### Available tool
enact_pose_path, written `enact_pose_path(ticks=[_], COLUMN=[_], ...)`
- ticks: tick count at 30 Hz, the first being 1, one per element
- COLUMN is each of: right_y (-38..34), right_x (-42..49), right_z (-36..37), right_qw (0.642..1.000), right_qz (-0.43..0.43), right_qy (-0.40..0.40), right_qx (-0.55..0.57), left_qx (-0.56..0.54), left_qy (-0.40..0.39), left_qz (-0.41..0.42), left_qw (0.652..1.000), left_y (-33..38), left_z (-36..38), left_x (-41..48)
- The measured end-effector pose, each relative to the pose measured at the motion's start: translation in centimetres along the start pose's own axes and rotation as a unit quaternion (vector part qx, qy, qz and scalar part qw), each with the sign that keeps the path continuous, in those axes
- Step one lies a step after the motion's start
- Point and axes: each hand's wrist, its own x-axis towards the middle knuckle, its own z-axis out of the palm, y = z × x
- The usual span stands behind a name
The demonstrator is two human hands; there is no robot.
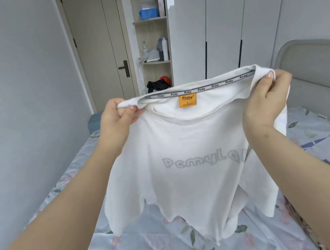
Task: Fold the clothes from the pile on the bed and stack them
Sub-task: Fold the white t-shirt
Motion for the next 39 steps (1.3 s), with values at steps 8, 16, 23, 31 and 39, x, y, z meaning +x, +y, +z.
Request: enact_pose_path(ticks=[8,16,23,31,39], right_y=[0.3,15.1,32.3,46.7,52.8], right_x=[1.3,-1.2,-5.5,-11.3,-16.9], right_z=[2.1,5.0,9.7,14.0,16.0], right_qw=[0.997,0.960,0.919,0.859,0.770], right_qz=[-0.071,0.020,0.152,0.284,0.320], right_qy=[-0.024,-0.161,-0.243,-0.291,-0.461], right_qx=[-0.034,-0.228,-0.271,-0.312,-0.302], left_qx=[-0.024,0.141,0.275,0.322,0.255], left_qy=[0.031,-0.011,-0.020,0.008,-0.173], left_qz=[0.026,-0.146,-0.289,-0.385,-0.415], left_qw=[0.999,0.979,0.917,0.865,0.856], left_y=[-0.5,-15.9,-33.6,-48.4,-57.1], left_z=[1.2,3.4,5.4,6.9,6.5], left_x=[3.6,7.7,10.9,11.6,9.3])
